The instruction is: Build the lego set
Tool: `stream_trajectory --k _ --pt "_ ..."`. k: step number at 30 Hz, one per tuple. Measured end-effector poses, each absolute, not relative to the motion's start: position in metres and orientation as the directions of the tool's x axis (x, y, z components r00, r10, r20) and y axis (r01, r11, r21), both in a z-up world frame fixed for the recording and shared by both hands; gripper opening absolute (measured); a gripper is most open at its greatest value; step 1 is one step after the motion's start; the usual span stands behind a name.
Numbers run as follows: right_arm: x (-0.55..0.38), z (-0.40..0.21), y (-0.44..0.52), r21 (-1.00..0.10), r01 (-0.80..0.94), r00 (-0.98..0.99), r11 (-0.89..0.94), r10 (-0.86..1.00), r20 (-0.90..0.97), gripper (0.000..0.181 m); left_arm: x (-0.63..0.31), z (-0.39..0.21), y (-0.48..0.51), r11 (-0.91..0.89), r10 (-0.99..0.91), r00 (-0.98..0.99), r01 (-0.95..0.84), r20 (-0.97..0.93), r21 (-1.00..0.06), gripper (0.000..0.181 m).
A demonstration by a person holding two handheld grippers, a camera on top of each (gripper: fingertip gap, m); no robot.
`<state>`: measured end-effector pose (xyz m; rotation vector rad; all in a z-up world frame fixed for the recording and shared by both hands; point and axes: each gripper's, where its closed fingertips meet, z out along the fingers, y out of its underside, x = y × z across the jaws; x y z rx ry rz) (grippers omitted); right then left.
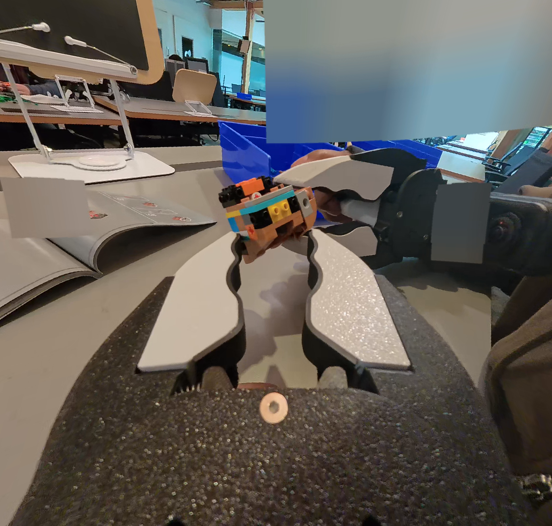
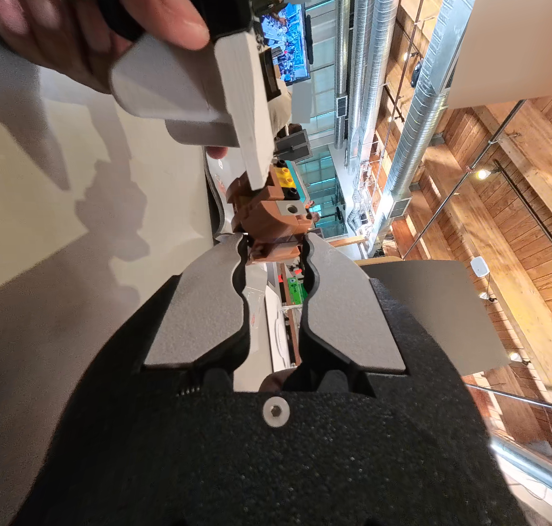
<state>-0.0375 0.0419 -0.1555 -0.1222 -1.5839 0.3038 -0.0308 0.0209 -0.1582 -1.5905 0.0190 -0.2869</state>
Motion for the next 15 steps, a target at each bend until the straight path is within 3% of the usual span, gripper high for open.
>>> stream_trajectory --k 15 --pt "-0.0367 -0.1537 0.0429 -0.464 -0.117 -0.082 0.878 0.457 0.886 0.035 -0.0287 -0.1617 0.0156 -0.104 -0.296 0.926 0.214 0.235 -0.971 0.035"
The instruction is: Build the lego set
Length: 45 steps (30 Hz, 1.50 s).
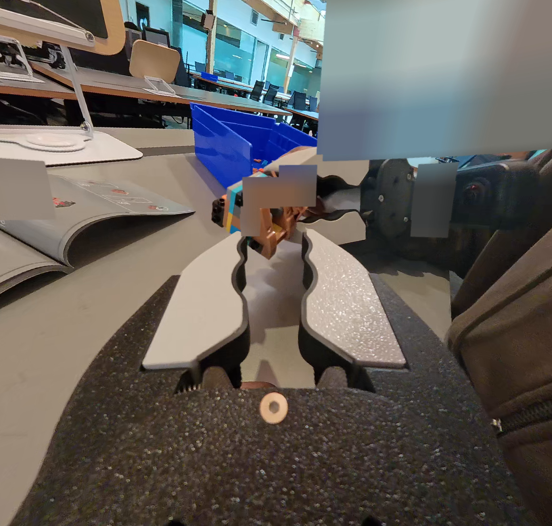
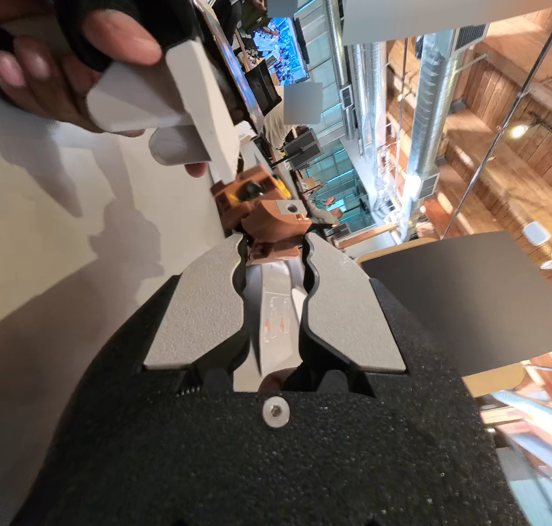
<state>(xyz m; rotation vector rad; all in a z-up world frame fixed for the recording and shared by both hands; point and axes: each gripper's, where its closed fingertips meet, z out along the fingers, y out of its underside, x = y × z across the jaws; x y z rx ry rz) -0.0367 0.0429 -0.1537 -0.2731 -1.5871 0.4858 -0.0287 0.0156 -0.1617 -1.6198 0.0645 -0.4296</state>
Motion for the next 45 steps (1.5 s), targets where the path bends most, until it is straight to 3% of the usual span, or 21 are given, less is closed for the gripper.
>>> stream_trajectory --k 8,14,20,24,32,41,45 --pt "-0.036 -0.16 0.045 -0.524 -0.103 -0.134 0.845 0.51 0.849 0.035 -0.026 -0.163 0.015 -0.108 -0.308 0.931 0.171 0.197 -0.979 0.034" --pt "-0.033 -0.175 0.043 -0.575 -0.068 -0.254 0.816 0.543 0.801 0.035 -0.022 -0.185 0.013 -0.235 -0.329 0.942 -0.008 0.072 -0.972 0.033" --pt "-0.023 -0.215 0.037 -0.538 0.012 -0.437 0.843 0.489 0.755 0.035 -0.01 -0.233 0.005 -0.517 -0.423 0.903 -0.174 0.073 -0.838 0.038" --pt "-0.014 -0.237 0.036 -0.506 0.072 -0.54 0.859 0.461 0.704 0.035 0.001 -0.252 -0.002 -0.598 -0.497 0.863 -0.262 0.094 -0.758 0.038" --pt "-0.006 -0.24 0.036 -0.558 0.138 -0.604 0.818 0.516 0.607 0.035 -0.005 -0.254 -0.008 -0.598 -0.566 0.818 -0.321 0.103 -0.734 0.039" --pt "-0.006 -0.24 0.037 -0.577 0.14 -0.6 0.805 0.532 0.597 0.034 -0.015 -0.258 0.01 -0.611 -0.57 0.814 -0.33 0.109 -0.72 0.072" --pt "-0.007 -0.24 0.037 -0.596 0.149 -0.6 0.789 0.551 0.58 0.034 -0.009 -0.259 0.019 -0.592 -0.579 0.813 -0.365 0.064 -0.718 0.064"
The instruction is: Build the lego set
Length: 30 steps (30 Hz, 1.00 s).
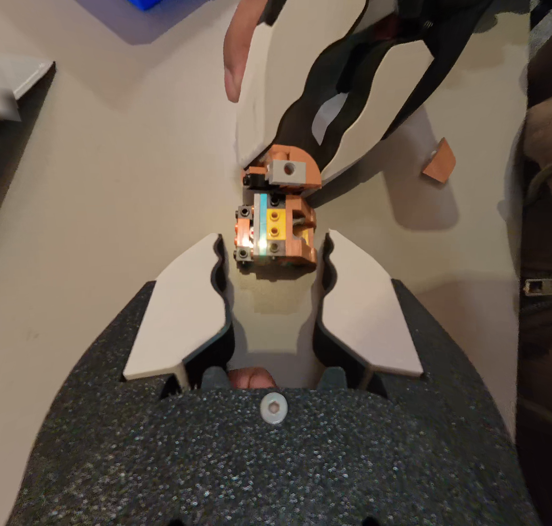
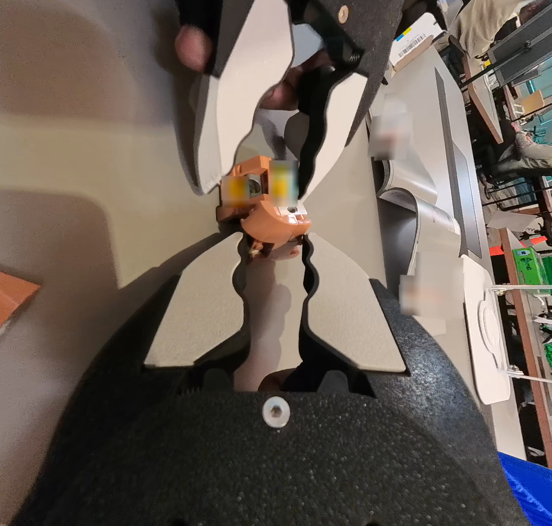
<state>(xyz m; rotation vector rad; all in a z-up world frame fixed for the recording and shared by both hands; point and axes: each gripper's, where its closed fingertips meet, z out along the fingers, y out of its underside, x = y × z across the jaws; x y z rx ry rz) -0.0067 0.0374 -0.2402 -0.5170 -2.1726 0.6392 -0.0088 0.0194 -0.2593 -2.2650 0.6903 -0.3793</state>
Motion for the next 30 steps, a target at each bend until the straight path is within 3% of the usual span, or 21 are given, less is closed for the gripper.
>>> stream_trajectory --k 1,7,11,16,27,30 --pt "-0.007 -0.24 0.038 -0.602 0.154 -0.6 0.783 0.558 0.573 0.034 -0.009 -0.26 0.022 -0.581 -0.582 0.812 -0.383 0.038 -0.718 0.056" --pt "-0.008 -0.234 0.04 -0.689 0.166 -0.592 0.706 0.63 0.503 0.034 -0.005 -0.254 0.026 -0.528 -0.616 0.788 -0.388 0.026 -0.756 0.053" --pt "-0.009 -0.213 0.045 -0.834 0.163 -0.577 0.527 0.737 0.352 0.034 -0.008 -0.226 0.031 -0.45 -0.598 0.794 -0.22 0.11 -0.865 0.052" --pt "-0.009 -0.198 0.051 -0.927 0.174 -0.58 0.331 0.795 0.175 0.034 -0.013 -0.209 0.035 -0.413 -0.578 0.795 -0.092 0.183 -0.906 0.049" --pt "-0.01 -0.186 0.048 -0.967 0.181 -0.599 0.179 0.8 0.036 0.034 -0.016 -0.181 0.039 -0.364 -0.585 0.715 0.189 0.382 -0.912 0.046" --pt "-0.011 -0.188 0.049 -0.962 0.191 -0.591 0.193 0.805 0.044 0.034 -0.017 -0.19 0.04 -0.402 -0.563 0.739 0.145 0.37 -0.904 0.046"
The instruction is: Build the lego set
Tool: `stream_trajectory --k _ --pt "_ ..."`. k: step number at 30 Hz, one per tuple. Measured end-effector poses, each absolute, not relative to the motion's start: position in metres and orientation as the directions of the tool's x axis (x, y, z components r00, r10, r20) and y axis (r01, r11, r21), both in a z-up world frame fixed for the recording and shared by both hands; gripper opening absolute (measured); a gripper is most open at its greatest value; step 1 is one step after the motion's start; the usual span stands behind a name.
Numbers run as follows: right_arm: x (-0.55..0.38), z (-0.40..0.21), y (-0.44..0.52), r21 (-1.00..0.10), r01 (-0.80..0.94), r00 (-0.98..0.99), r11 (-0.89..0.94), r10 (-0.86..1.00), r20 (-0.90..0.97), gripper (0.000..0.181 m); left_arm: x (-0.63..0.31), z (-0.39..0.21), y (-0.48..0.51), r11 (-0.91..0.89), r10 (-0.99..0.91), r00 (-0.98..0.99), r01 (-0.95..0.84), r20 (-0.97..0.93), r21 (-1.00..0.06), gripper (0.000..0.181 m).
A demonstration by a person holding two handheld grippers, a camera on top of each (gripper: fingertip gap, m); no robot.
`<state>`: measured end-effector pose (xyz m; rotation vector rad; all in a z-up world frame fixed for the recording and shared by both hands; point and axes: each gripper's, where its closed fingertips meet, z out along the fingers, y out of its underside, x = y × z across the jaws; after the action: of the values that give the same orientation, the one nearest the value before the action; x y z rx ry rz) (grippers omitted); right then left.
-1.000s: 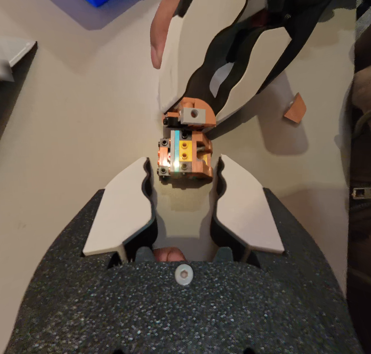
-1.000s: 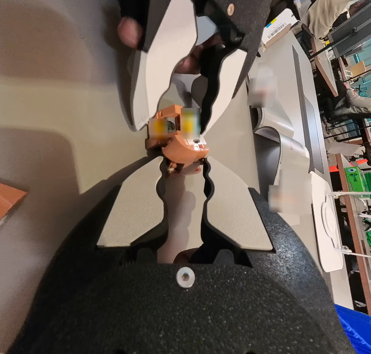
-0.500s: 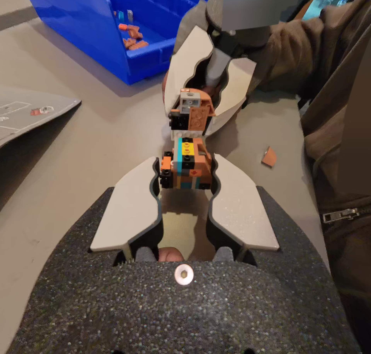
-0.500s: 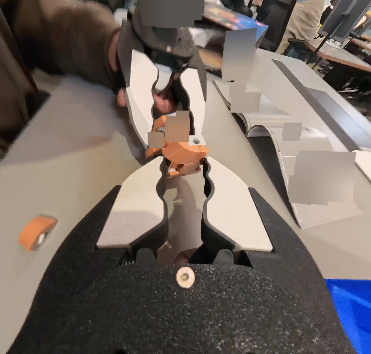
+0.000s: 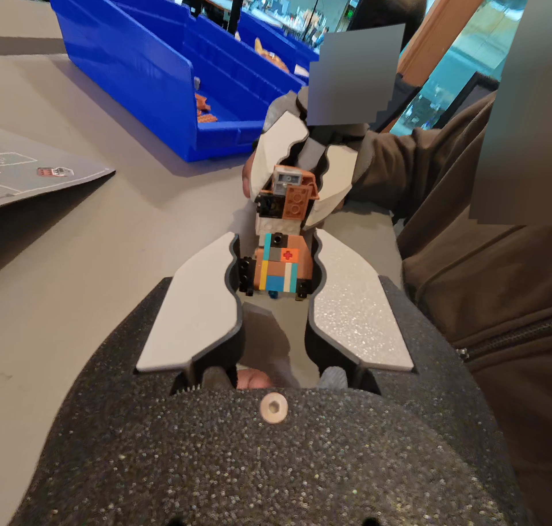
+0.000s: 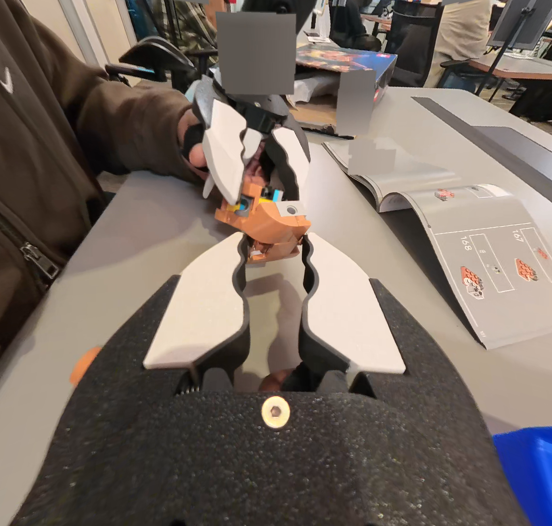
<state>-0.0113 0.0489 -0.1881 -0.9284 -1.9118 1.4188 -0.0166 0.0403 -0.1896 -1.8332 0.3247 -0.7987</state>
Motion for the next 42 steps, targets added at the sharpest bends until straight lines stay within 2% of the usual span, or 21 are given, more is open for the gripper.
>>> stream_trajectory --k 4,8,10,15,22,25,29,31,33,35,37,42 --pt "-0.012 -0.193 0.049 -0.947 0.206 -0.582 0.248 0.809 0.086 0.034 -0.015 -0.212 0.037 -0.48 -0.55 0.785 -0.018 0.285 -0.877 0.046" --pt "-0.011 -0.194 0.049 -0.938 0.208 -0.581 0.279 0.806 0.111 0.034 -0.012 -0.238 0.025 -0.546 -0.578 0.799 -0.225 0.168 -0.807 0.047" --pt "-0.01 -0.196 0.048 -0.933 0.209 -0.582 0.292 0.804 0.121 0.034 -0.011 -0.239 0.022 -0.55 -0.588 0.798 -0.272 0.134 -0.79 0.048" --pt "-0.009 -0.198 0.047 -0.923 0.211 -0.587 0.321 0.797 0.142 0.034 -0.016 -0.235 0.011 -0.58 -0.593 0.801 -0.357 0.08 -0.732 0.064" --pt "-0.006 -0.201 0.043 -0.913 0.227 -0.601 0.339 0.786 0.142 0.034 -0.02 -0.25 -0.007 -0.537 -0.756 0.652 -0.67 -0.061 -0.512 0.069" --pt "-0.005 -0.202 0.041 -0.91 0.232 -0.604 0.343 0.785 0.142 0.034 -0.02 -0.259 -0.005 -0.519 -0.799 0.6 -0.714 -0.029 -0.47 0.057" --pt "-0.004 -0.199 0.043 -0.914 0.22 -0.597 0.341 0.788 0.151 0.034 -0.013 -0.251 0.005 -0.583 -0.745 0.652 -0.537 0.138 -0.61 0.056" --pt "-0.003 -0.194 0.046 -0.931 0.201 -0.592 0.305 0.795 0.132 0.034 -0.009 -0.232 0.015 -0.592 -0.69 0.679 -0.327 0.252 -0.737 0.056" --pt "-0.003 -0.185 0.048 -0.956 0.174 -0.588 0.236 0.803 0.092 0.034 -0.008 -0.203 0.029 -0.562 -0.617 0.673 -0.016 0.407 -0.827 0.056" --pt "-0.004 -0.175 0.05 -0.976 0.147 -0.582 0.158 0.812 0.044 0.034 -0.008 -0.176 0.038 -0.491 -0.581 0.594 0.29 0.557 -0.821 0.055" --pt "-0.005 -0.167 0.051 -0.987 0.132 -0.575 0.096 0.818 0.003 0.034 -0.009 -0.158 0.042 -0.41 -0.577 0.513 0.491 0.635 -0.769 0.055" --pt "-0.009 -0.162 0.05 -0.99 0.128 -0.545 0.057 0.838 -0.022 0.034 -0.011 -0.138 0.048 -0.292 -0.585 0.4 0.707 0.705 -0.644 0.055"
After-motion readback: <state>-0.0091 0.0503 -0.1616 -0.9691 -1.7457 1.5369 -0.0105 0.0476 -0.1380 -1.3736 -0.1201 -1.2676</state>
